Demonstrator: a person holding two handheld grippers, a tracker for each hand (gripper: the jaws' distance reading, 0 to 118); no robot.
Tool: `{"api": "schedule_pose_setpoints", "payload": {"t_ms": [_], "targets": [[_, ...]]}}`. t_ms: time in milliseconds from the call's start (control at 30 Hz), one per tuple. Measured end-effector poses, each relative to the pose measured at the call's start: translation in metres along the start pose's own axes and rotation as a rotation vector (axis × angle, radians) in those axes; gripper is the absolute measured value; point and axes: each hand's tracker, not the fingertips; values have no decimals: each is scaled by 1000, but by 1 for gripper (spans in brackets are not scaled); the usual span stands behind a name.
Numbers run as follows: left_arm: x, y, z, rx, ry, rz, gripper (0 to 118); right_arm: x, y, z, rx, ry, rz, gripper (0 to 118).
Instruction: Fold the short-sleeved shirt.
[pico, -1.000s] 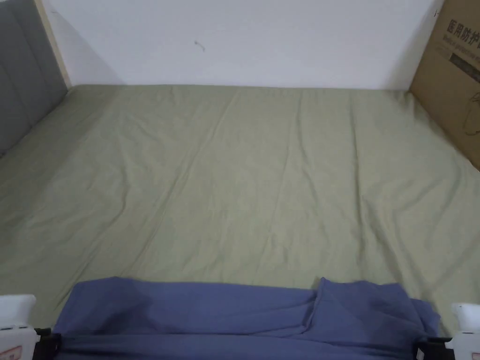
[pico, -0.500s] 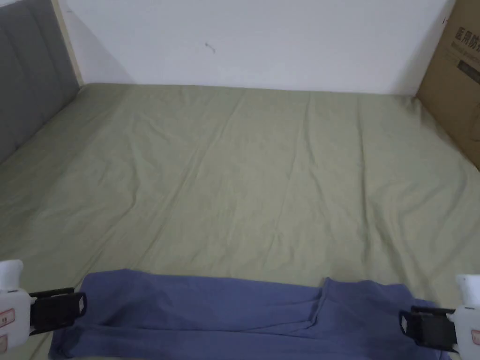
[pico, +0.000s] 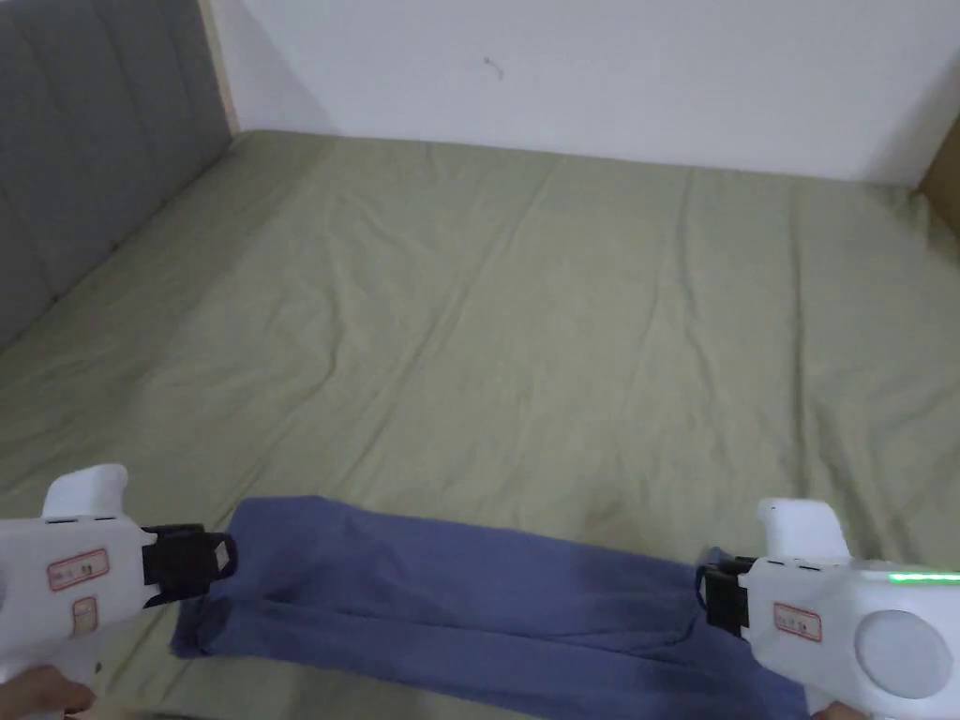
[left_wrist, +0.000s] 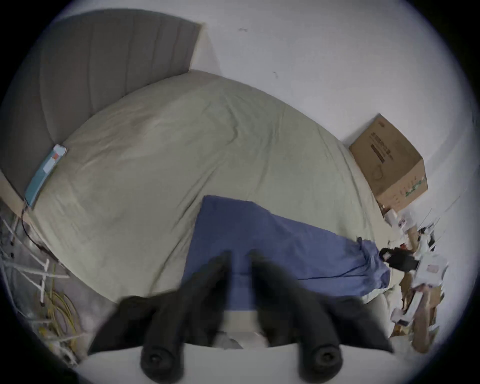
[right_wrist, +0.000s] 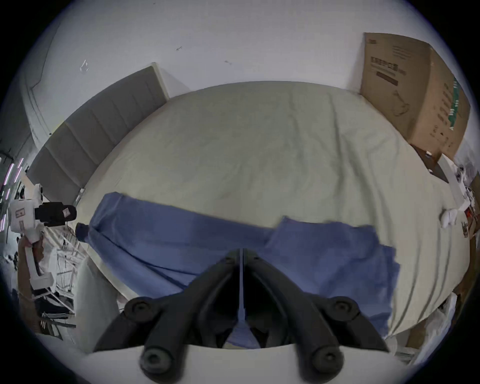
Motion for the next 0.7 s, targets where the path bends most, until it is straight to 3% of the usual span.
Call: {"api": "schedule_pose_setpoints", "payload": {"t_ms": [33, 67, 133, 200, 300, 533, 600, 633, 667, 700], "targets": [[-6, 0, -2, -19, 1, 9, 56, -5, 1, -3, -10, 14, 4, 2], [-14, -2, -6, -29, 5, 25, 78, -11, 1, -6, -9, 29, 4, 2], [-29, -7, -13, -38, -23, 94, 96, -19, 0, -10, -19, 75, 6, 2], [-44, -12, -25, -58, -90, 201, 96, -28, -1, -13, -38, 121, 6, 2], [-60, -19, -47, -86, -217, 350, 96, -36, -5, -17, -63, 105, 33, 2], [-68, -22, -78, -60, -389, 484, 97, -31, -13, -19, -109, 98, 12, 2], [-76, -23, -91, -51, -477, 557, 90, -31, -14, -20, -121, 93, 9, 2], [-80, -24, -96, -50, -490, 574, 62, -31, -14, -21, -126, 87, 8, 2], [-79, -23, -100, -57, -457, 563, 21, -31, -15, -21, -130, 81, 6, 2], [-76, -23, -105, -67, -429, 566, 8, -31, -14, -22, -137, 80, 6, 2]]}}
